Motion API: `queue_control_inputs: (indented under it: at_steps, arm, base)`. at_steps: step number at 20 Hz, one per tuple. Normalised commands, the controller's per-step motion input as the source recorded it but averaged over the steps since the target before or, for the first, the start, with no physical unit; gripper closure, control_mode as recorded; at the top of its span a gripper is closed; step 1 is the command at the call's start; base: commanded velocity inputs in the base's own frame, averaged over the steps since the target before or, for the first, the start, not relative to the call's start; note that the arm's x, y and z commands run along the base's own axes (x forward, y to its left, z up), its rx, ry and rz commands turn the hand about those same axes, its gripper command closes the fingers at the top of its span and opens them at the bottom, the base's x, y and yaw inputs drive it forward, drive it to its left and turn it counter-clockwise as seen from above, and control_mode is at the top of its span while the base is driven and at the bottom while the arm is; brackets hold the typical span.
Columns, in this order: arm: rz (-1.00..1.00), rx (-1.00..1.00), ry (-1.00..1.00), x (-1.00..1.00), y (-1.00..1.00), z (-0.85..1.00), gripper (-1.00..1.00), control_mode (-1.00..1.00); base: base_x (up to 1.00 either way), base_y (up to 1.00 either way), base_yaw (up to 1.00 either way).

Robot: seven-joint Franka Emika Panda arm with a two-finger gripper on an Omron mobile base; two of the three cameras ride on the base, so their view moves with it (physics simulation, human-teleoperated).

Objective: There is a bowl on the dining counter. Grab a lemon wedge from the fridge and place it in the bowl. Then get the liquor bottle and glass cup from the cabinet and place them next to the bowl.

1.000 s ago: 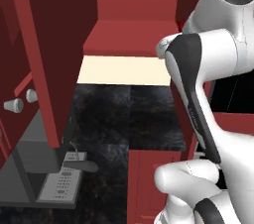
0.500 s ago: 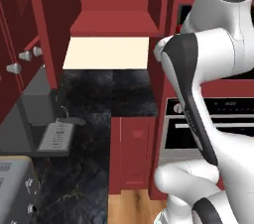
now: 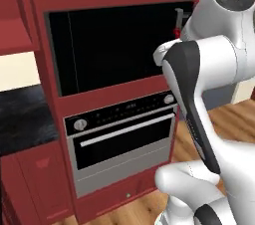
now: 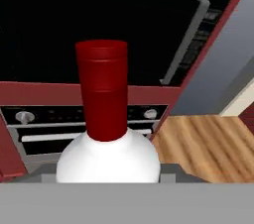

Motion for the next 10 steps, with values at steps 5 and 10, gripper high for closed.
queue_control_inputs:
  at_steps: [5,10]
  arm:
    - [0.00,0.00,0.00,0.00,0.00,0.00,1.00,1.00]
    - [0.00,0.00,0.00,0.00,0.00,0.00,1.00,1.00]
  base:
    - [0.00,-0.97,-0.73]
    - [0.21,-0.79,-0.65]
